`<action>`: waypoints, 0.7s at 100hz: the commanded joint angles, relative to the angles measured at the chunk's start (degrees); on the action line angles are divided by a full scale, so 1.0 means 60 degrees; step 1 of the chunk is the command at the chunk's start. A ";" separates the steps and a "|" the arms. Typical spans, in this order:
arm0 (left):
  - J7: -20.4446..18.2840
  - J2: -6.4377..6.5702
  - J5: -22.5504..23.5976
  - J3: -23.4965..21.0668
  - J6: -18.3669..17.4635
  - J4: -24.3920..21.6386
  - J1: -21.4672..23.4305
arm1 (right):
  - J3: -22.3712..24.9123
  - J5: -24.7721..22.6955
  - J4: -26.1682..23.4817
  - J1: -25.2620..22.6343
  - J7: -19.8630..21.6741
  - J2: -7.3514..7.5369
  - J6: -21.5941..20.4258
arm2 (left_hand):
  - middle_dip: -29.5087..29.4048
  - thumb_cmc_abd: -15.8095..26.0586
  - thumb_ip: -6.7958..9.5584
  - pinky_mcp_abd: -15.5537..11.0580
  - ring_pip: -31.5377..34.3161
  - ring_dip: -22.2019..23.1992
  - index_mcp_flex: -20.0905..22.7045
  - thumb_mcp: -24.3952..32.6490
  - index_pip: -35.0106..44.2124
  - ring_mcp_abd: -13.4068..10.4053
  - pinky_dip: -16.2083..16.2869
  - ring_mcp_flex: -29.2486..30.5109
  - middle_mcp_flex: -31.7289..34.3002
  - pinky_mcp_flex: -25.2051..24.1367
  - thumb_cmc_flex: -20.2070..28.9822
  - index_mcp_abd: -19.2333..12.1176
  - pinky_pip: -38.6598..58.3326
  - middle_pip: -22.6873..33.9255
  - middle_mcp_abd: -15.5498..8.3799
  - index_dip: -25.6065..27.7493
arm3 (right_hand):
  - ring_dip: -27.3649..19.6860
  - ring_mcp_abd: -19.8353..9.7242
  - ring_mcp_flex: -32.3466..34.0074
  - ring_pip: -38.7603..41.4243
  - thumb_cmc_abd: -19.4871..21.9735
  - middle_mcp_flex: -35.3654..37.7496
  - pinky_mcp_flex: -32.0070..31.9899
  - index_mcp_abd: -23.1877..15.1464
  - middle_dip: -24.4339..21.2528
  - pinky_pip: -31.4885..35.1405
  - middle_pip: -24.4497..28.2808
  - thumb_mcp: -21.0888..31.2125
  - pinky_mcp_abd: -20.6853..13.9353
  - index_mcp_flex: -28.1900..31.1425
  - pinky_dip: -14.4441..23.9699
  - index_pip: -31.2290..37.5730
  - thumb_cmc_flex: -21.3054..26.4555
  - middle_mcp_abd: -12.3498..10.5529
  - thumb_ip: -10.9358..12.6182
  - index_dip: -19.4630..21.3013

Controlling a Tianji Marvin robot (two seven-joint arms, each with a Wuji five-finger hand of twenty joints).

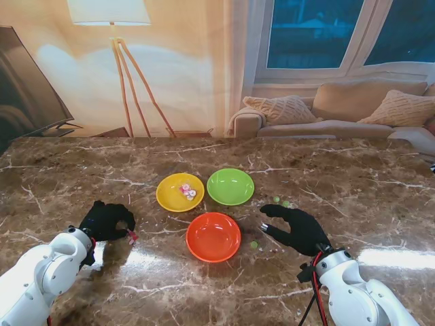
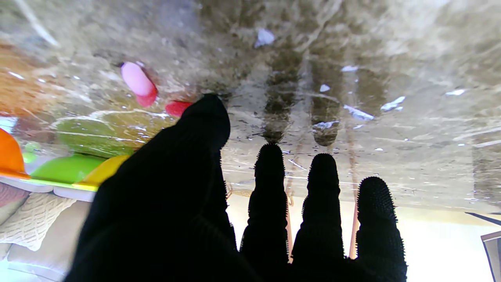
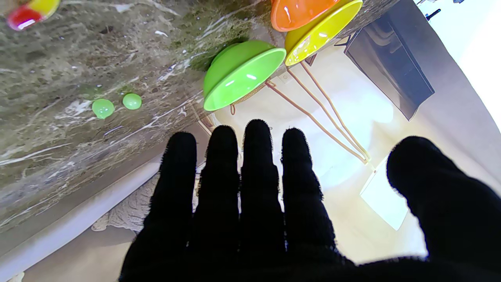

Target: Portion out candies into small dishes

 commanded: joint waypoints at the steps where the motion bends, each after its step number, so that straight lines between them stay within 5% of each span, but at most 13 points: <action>1: -0.0195 0.0002 0.0112 0.0166 0.0020 0.0487 0.0294 | -0.0012 0.0048 0.0012 -0.0068 0.0114 -0.0017 0.0062 | 0.0207 -0.0553 0.0345 -0.0253 -0.0096 -0.0147 0.0706 0.0306 0.0345 -0.0048 -0.0157 -0.0325 -0.0129 -0.0236 0.0106 0.1043 -0.0111 0.0181 0.0047 0.0363 | 0.0211 0.0108 0.0350 0.0032 -0.0108 0.0147 0.0043 -0.0213 0.0176 0.0230 0.0121 0.0243 -0.0004 0.0243 0.0217 0.0055 0.0070 -0.0003 0.0036 0.0012; 18: -0.0267 0.0033 0.0072 0.0235 -0.0175 0.0717 0.0187 | -0.0002 0.0048 0.0020 -0.0075 0.0111 -0.0017 0.0056 | 0.0396 -0.0449 0.0508 -0.0356 -0.0060 -0.0123 0.0325 0.1055 0.0085 -0.0085 -0.0178 -0.0485 -0.0276 -0.0348 -0.0103 0.1194 -0.0127 0.0254 0.0023 0.1781 | 0.0249 0.0138 0.0455 0.0081 -0.0115 0.0269 0.0084 -0.0216 0.0213 0.0275 0.0167 0.0248 0.0029 0.0277 0.0226 0.0070 0.0075 0.0021 0.0035 0.0011; 52: -0.0247 0.0029 -0.0269 0.0422 -0.0387 0.1144 0.0030 | 0.0010 0.0049 0.0018 -0.0068 0.0110 -0.0018 0.0050 | 0.0994 -0.0602 0.0902 -0.0427 0.0111 0.0038 0.0250 0.2022 0.0190 -0.0124 -0.0175 -0.0459 -0.0077 -0.0436 -0.0394 0.0759 -0.0210 0.0800 -0.0152 0.2687 | 0.0318 0.0172 0.0585 0.0150 -0.0117 0.0415 0.0163 -0.0239 0.0290 0.0371 0.0227 0.0263 0.0039 0.0331 0.0246 0.0096 0.0072 0.0033 0.0031 0.0005; 70: -0.0061 -0.0015 -0.0458 0.0429 -0.0458 0.1264 0.0018 | 0.0004 0.0055 0.0029 -0.0066 0.0104 -0.0019 0.0057 | 0.3426 -0.0550 0.0896 -0.0484 0.0241 0.0209 0.0307 0.2071 0.0025 -0.0153 -0.0108 -0.0356 0.0380 -0.0468 -0.0491 0.0606 -0.0249 0.0732 -0.0232 0.2928 | 0.0347 0.0180 0.0616 0.0163 -0.0116 0.0460 0.0176 -0.0223 0.0328 0.0397 0.0239 0.0265 0.0059 0.0341 0.0246 0.0102 0.0077 0.0035 0.0029 -0.0001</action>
